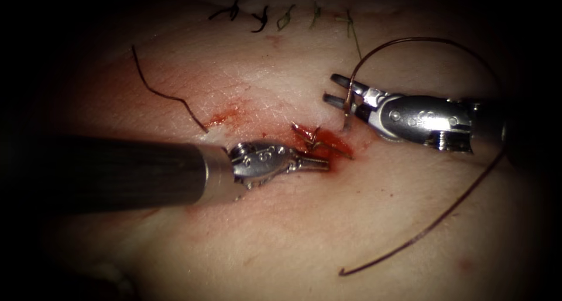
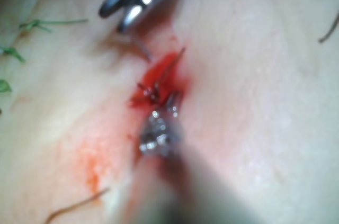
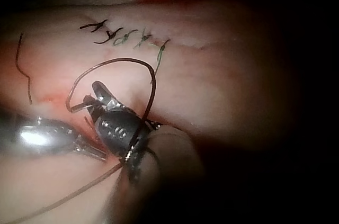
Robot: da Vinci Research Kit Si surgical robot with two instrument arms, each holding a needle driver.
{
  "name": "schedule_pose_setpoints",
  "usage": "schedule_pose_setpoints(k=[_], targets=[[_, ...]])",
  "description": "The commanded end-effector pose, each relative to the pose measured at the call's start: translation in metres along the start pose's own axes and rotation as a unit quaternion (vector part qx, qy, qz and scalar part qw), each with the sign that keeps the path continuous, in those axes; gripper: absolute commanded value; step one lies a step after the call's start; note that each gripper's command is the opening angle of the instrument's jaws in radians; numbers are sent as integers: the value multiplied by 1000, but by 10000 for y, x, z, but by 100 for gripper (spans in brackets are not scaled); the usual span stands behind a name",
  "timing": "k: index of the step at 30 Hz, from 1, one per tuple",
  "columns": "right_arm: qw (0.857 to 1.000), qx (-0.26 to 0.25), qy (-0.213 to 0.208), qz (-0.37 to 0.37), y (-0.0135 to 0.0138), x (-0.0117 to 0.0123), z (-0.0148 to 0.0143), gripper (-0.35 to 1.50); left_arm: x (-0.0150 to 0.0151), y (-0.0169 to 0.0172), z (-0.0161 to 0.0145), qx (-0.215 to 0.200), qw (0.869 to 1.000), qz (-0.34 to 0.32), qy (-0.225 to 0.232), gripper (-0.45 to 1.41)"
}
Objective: Wound Closure
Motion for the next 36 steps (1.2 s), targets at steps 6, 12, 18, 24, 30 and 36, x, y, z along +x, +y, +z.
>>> schedule_pose_setpoints(k=[6,12,18,24,30,36], targets=[[999,-27,14,39,0,-2,6,-35,-5,1,8,-2,1000,0,0,3],[995,-63,31,69,2,-4,0,-35,-5,1,8,-2,1000,0,0,3],[991,-79,46,94,13,-5,-8,-35,-5,1,8,-2,1000,0,0,3],[989,-86,56,107,25,2,-12,-35,-5,1,8,-2,1000,0,0,3],[989,-79,58,109,24,3,-7,-35,-5,1,9,-1,1000,0,0,3],[989,-58,47,128,21,2,2,-35,-5,1,9,-1,1000,0,0,3]])
